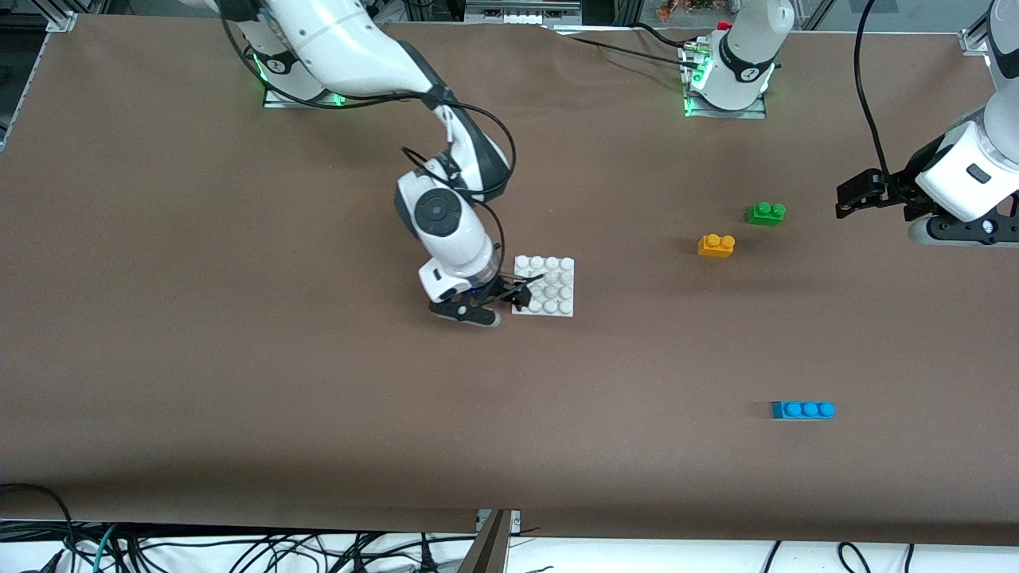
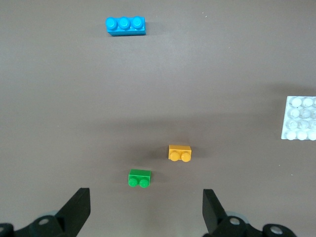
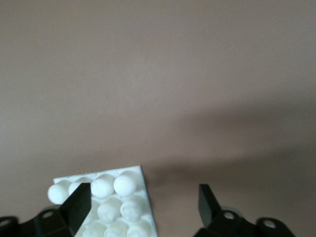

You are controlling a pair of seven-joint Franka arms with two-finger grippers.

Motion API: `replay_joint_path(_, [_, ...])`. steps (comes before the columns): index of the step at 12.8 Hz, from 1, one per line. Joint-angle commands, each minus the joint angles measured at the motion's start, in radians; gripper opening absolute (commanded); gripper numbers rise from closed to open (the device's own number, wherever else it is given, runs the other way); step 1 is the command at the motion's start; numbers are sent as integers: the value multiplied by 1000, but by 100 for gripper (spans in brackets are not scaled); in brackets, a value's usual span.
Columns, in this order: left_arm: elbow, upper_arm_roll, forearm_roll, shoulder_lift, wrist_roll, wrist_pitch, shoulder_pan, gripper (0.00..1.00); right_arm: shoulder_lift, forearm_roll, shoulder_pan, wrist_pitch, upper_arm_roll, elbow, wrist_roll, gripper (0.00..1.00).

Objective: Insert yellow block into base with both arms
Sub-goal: 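Release the plate and retract the right gripper while the left gripper reaches out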

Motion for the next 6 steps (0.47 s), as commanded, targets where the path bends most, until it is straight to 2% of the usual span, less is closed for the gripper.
replay_joint_path(1, [28,0,-36,11,-9,-18,1,100,-161,-17,-72,-157,-18,-51,-135,100])
replay_joint_path(4, [28,-2,-36,11,-9,-18,1,100,-307,-19,-117,-338,-91,-109,-287,100])
replay_joint_path(6, [26,-2,-36,12,-9,-18,1,100,-432,-34,-198,-386,-91,-202,-402,100])
